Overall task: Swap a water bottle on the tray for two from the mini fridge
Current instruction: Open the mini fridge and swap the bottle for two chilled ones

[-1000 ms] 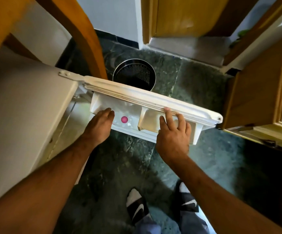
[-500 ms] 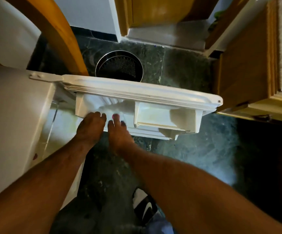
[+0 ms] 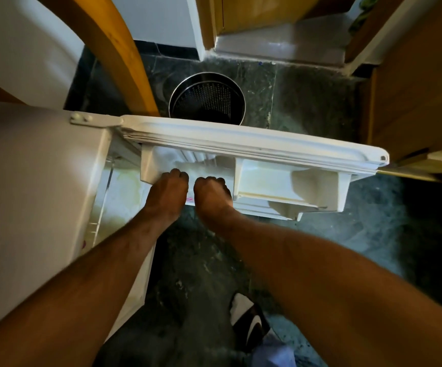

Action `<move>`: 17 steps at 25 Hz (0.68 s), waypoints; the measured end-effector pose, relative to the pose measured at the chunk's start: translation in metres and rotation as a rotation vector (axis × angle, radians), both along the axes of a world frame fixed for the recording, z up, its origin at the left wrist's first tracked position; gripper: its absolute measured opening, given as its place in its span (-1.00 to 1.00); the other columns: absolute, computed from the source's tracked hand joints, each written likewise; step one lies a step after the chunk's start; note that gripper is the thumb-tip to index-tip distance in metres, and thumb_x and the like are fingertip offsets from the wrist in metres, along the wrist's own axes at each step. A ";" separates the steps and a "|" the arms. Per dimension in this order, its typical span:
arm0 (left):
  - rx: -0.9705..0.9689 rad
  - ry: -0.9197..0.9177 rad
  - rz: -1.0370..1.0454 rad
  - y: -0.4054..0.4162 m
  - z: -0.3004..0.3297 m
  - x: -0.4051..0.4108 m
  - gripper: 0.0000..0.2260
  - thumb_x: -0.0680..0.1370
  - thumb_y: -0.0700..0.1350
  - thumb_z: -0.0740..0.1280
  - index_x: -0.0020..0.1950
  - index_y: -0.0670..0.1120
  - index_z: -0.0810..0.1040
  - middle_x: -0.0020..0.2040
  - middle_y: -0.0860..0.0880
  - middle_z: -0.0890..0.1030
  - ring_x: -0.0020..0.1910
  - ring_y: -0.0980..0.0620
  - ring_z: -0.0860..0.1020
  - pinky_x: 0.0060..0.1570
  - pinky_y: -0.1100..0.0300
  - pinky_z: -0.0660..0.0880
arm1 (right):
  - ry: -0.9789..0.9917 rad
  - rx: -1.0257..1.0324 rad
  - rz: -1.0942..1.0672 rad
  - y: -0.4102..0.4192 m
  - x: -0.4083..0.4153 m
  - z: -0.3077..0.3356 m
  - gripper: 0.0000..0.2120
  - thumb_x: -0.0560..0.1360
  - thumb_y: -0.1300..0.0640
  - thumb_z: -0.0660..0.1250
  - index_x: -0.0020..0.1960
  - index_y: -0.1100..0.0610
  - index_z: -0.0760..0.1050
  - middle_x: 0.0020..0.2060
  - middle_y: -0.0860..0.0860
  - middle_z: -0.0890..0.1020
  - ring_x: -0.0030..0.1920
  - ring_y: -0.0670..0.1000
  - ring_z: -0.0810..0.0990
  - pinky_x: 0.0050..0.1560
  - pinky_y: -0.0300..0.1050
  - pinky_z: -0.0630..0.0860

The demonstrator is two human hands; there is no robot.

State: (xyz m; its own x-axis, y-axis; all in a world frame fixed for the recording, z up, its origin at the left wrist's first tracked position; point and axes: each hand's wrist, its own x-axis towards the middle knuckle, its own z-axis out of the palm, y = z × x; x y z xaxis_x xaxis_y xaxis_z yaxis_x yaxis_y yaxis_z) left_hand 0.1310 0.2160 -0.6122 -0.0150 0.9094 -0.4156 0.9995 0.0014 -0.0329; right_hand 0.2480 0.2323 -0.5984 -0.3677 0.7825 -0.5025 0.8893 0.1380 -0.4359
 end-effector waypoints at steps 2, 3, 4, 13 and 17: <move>0.016 -0.036 0.072 -0.014 0.023 0.009 -0.65 0.41 -0.21 0.48 0.15 -0.13 0.48 0.11 -0.15 0.54 0.06 -0.13 0.53 0.00 0.00 0.57 | 0.003 0.025 0.029 -0.010 0.010 0.024 -0.71 0.49 0.33 0.33 0.20 0.28 0.47 0.09 0.24 0.57 0.11 0.19 0.54 0.05 0.02 0.56; 0.039 -0.070 0.122 -0.020 0.041 0.015 -0.69 0.45 -0.18 0.44 0.15 -0.12 0.47 0.12 -0.14 0.53 0.06 -0.12 0.52 -0.02 0.02 0.56 | -0.003 0.039 0.064 -0.017 0.017 0.038 -0.70 0.49 0.31 0.34 0.21 0.27 0.46 0.11 0.25 0.57 0.12 0.19 0.54 0.07 0.04 0.57; 0.065 -0.112 0.173 -0.028 0.060 0.021 -0.73 0.48 -0.15 0.42 0.14 -0.10 0.47 0.11 -0.13 0.52 0.06 -0.10 0.51 -0.04 0.05 0.54 | -0.012 0.038 0.109 -0.024 0.025 0.054 -0.69 0.49 0.29 0.35 0.22 0.27 0.45 0.13 0.24 0.56 0.15 0.19 0.52 0.09 0.06 0.57; 0.395 -0.490 0.678 -0.084 0.213 0.112 -0.69 0.54 -0.05 0.31 0.25 -0.09 0.41 0.20 -0.10 0.40 0.08 -0.03 0.50 -0.03 0.14 0.59 | 0.195 -0.025 0.265 -0.019 0.150 0.239 -0.80 0.51 0.02 0.32 0.07 0.07 0.42 0.01 0.04 0.55 -0.04 0.02 0.54 -0.08 -0.15 0.51; 0.592 -0.547 0.826 -0.079 0.259 0.142 -0.80 0.55 -0.05 0.31 0.15 -0.03 0.44 0.10 0.03 0.36 -0.04 0.10 0.45 -0.15 0.28 0.53 | 0.446 -0.030 0.122 0.038 0.191 0.268 -0.76 0.50 -0.07 0.35 0.11 -0.02 0.46 -0.05 -0.04 0.61 -0.07 -0.03 0.57 -0.03 0.01 0.57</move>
State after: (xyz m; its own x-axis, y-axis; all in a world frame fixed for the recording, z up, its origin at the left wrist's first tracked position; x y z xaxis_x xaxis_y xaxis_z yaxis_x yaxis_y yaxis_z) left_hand 0.2732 0.1373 -0.3527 -0.6458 0.7610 -0.0613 0.5675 0.5322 0.6283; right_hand 0.4395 0.2705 -0.3307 -0.6418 0.7075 -0.2959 0.5919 0.2116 -0.7777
